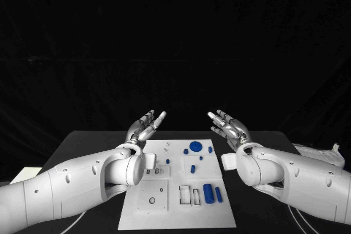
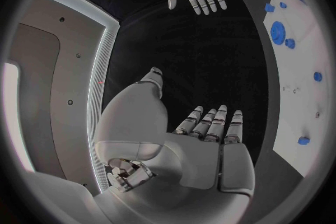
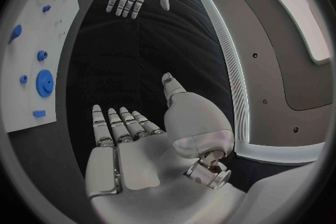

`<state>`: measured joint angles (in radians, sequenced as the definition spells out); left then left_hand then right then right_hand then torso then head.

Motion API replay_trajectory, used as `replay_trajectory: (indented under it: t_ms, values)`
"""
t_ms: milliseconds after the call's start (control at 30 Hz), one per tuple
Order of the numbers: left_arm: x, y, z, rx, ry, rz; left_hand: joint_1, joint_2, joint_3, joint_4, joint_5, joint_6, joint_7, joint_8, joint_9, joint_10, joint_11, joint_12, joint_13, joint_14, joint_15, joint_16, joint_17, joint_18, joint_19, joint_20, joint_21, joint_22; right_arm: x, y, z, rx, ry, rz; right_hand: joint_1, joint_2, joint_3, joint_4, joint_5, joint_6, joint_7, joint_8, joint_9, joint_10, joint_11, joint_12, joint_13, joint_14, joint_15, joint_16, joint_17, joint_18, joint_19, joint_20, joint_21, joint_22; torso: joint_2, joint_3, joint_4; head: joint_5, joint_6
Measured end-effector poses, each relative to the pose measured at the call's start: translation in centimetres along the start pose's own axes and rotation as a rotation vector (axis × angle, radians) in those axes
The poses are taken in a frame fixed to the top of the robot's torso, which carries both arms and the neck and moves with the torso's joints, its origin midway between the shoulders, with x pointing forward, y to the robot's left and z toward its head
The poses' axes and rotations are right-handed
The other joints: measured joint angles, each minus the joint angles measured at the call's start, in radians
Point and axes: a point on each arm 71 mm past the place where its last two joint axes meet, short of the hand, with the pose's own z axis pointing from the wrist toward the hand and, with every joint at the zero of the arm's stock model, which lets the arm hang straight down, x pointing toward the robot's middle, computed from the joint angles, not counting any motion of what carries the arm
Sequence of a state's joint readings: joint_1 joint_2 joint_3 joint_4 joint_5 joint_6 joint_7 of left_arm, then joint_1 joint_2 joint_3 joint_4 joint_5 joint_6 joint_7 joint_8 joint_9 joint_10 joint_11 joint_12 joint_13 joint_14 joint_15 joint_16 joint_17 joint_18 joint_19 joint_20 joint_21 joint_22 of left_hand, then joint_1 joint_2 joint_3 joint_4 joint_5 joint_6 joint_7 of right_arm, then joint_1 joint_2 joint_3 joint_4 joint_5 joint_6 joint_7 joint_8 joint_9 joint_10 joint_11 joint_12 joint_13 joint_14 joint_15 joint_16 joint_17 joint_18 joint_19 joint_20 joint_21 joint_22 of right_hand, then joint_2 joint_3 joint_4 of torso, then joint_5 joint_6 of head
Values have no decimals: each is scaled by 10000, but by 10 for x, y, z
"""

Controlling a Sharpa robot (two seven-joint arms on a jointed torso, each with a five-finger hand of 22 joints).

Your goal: Assemble the parts on the task board

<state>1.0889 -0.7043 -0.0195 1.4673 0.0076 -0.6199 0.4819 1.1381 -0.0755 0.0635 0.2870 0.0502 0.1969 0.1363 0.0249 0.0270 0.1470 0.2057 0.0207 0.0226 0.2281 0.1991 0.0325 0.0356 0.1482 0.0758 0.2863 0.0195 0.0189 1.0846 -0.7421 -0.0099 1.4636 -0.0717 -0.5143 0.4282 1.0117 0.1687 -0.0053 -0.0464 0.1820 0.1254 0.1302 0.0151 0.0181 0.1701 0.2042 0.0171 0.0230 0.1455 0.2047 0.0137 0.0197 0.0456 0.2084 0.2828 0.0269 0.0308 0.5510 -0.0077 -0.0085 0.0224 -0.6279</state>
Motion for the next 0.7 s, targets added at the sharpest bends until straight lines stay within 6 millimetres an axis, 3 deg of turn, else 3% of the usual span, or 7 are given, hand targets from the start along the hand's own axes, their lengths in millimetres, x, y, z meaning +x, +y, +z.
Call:
replay_trajectory:
  t_ms: [167, 233, 300, 333, 433, 500, 700]
  values:
    - [1, 0, 0, -22, 189, -78, 259, 263, 45, -45, 0, 1262, 62, 293, 162, 1266, 355, 258, 143, 1697, 296, 452, 254, 0, 776, 95, 383, 207, 5, 0, 5, 116, 1078, 21, 446, 51, -41, -261, -43, 384, 29, 64, 52, 462, 81, 92, 48, 417, 81, 92, 47, 159, 341, 77, 110, 55, 1, -5, -2, 0, -1]
    - [1, 0, 0, -28, 237, -97, 508, 379, 134, -134, 0, 2544, 146, 633, 333, 2794, 467, 621, 317, 3871, 281, 1153, 586, 0, 2623, 77, 1230, 650, 6, 0, 6, 178, 1458, 18, 646, 66, -40, -399, -43, 749, 48, 117, 94, 918, 95, 172, 91, 874, 77, 177, 89, 158, 723, 80, 229, 106, 0, -5, -2, 0, -1]
    - [1, 0, 0, -29, 269, -109, 693, 493, 149, -271, 0, 3853, 244, 977, 493, 4790, 364, 1132, 528, 5161, 126, 1601, 748, 2, 4631, 54, 2177, 1088, 8, 0, 6, 221, 1690, 16, 808, 85, -40, -509, -43, 1145, 74, 201, 140, 1423, 117, 260, 132, 1409, 74, 265, 134, 246, 1102, 83, 330, 159, 0, -4, -2, 1, 0]
    - [2, 0, 0, -30, 287, -115, 819, 531, 138, -374, 0, 4658, 342, 1180, 586, 5797, 267, 1393, 613, 5835, -37, 1843, 830, 143, 5492, 20, 2594, 1250, 8, -1, 6, 247, 1808, 13, 910, 89, -46, -579, -43, 1445, 94, 265, 170, 1823, 140, 324, 162, 1842, 76, 334, 163, 351, 1365, 83, 407, 190, 0, -4, -2, 1, 0]
    - [-10, 0, 0, -25, 291, -140, 1067, 675, 106, -647, 0, 6356, 644, 1590, 734, 7357, -90, 1800, 702, 7527, -520, 2426, 1089, 319, 7346, -288, 3466, 1544, -2, 2, 8, 46, 1715, -297, 1186, 104, -37, -785, -43, 2486, 168, 430, 261, 3258, 199, 525, 248, 3367, 73, 565, 262, 571, 2270, 84, 665, 289, 8, 0, -10, 1, -52]
    - [-20, 0, 2, -19, 218, -121, 1209, 740, 82, -805, 2, 6873, 795, 1691, 747, 7996, -314, 1928, 729, 8308, -769, 2671, 1269, 316, 8158, -536, 3838, 1659, -10, 4, 9, -126, 1545, -495, 1340, 120, -23, -911, -43, 3214, 226, 539, 315, 4221, 188, 646, 300, 4368, 32, 700, 311, 668, 2927, 87, 851, 355, 15, 2, -21, 4, -90]
    - [-25, -4, 3, -40, 652, -288, 1688, 876, 273, -1270, 31, 7866, 431, 1716, 747, 9619, -928, 2144, 865, 10670, -1548, 3717, 2213, 316, 10202, -1311, 4982, 2106, -13, 7, 9, -529, 1527, -858, 1664, 141, 41, -1228, -43, 5292, 455, 758, 432, 6334, 36, 812, 369, 6594, -182, 923, 404, 1017, 4414, 67, 1278, 435, 51, 2, -20, 0, -135]
